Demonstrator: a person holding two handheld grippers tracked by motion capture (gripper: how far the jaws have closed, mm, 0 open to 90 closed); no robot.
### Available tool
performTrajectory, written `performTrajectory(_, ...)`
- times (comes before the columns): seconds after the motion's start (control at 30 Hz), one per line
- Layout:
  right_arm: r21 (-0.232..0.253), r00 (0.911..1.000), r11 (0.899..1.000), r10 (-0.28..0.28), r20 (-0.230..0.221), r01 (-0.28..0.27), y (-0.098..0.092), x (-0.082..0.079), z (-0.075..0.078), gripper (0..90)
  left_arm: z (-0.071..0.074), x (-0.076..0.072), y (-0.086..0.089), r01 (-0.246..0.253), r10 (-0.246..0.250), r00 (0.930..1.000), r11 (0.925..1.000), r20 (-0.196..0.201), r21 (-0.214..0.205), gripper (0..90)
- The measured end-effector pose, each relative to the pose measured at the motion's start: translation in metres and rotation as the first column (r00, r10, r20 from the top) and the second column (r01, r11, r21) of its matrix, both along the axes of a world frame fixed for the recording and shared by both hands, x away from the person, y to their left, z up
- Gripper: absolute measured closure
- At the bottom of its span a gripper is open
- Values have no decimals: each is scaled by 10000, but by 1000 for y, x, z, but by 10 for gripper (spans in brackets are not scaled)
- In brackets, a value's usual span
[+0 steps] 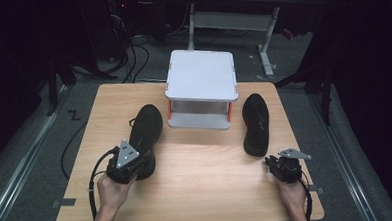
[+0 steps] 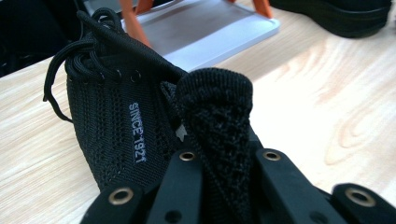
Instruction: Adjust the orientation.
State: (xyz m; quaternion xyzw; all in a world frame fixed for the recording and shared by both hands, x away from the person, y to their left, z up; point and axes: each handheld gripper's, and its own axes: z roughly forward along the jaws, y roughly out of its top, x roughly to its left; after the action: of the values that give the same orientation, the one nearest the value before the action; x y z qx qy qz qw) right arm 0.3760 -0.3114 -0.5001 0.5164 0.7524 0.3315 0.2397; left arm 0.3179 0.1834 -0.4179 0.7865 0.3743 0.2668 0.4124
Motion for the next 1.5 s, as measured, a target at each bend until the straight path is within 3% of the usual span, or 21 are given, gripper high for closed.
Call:
performTrajectory(0.37,787,9986,9964,294,442,-328,-6,-9,6,884,0,-13,-15,640,-641,9979,9979,100,81,856)
performTrajectory(0.53,1476,9942,9859,669,838,-788,-7,-8,21,892,2,-14,-27,992,-996,9949,9947,135,287,856)
performTrajectory(0.6,1481,9932,9852,729,905,-858,-6,-7,24,893,2,-13,-29,1044,-1048,9944,9942,132,252,856)
performTrajectory(0.67,1732,9884,9781,961,1173,-1156,-4,-4,34,893,2,-11,-34,1210,-1213,9925,9923,123,254,855)
performTrajectory(1.17,1802,9613,9541,2069,1819,-2394,26,25,80,895,-4,18,-61,1680,-1675,9857,9851,-162,381,854)
performTrajectory(1.3,1621,9519,9491,2379,1932,-2701,37,35,89,898,-6,27,-69,1742,-1735,9846,9837,-202,441,853)
performTrajectory(1.5,1717,9458,9418,2532,2036,-2891,44,47,99,898,-8,37,-78,1750,-1737,9844,9828,-276,591,852)
